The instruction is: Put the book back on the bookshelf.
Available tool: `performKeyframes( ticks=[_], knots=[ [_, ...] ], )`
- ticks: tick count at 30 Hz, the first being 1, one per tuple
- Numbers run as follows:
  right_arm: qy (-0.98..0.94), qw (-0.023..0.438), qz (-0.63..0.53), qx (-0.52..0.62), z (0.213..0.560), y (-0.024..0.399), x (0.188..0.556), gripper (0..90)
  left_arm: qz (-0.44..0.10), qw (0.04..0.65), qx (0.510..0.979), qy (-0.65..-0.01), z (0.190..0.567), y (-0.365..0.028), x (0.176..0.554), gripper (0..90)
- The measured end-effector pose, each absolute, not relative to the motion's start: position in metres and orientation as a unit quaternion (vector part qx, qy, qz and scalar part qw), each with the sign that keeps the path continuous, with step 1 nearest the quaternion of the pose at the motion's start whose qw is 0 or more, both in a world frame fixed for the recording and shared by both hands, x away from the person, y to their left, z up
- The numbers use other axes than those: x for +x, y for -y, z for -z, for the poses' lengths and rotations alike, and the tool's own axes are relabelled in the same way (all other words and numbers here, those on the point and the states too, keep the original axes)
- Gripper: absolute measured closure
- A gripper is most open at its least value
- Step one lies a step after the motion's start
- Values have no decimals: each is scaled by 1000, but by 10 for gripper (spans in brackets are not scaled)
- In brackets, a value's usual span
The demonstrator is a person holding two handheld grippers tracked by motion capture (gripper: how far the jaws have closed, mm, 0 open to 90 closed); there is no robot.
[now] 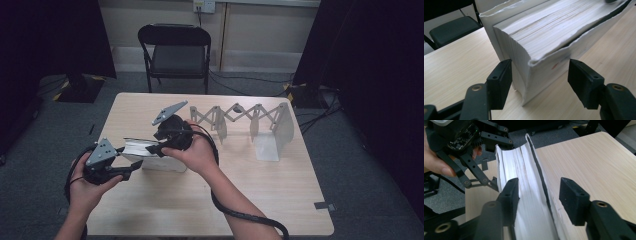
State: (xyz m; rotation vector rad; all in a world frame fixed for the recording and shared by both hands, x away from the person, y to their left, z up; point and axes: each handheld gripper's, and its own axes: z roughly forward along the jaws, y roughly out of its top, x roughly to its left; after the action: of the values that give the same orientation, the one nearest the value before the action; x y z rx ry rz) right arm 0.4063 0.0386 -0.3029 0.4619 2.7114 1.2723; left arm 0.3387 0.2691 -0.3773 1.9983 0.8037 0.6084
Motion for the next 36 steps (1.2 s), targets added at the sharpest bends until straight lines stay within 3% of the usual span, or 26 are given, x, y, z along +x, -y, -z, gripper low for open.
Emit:
performKeyframes(
  ticks=[14,25,31,34,36],
  knots=[
    [-897,27,-413,153,301,-24,406,372,-233,427,809,-330,379,-267,345,346],
    [-913,57,-383,126,301,-27,401,300,-237,426,807,-333,379,-265,349,344],
    [-915,58,-376,131,310,-27,405,312,-234,428,807,-334,380,-266,349,340],
    [-917,65,-372,129,318,-30,406,325,-230,424,811,-332,381,-266,349,292],
    [-916,48,-376,131,323,-34,409,373,-233,429,807,-332,384,-267,348,290]
  ],
)
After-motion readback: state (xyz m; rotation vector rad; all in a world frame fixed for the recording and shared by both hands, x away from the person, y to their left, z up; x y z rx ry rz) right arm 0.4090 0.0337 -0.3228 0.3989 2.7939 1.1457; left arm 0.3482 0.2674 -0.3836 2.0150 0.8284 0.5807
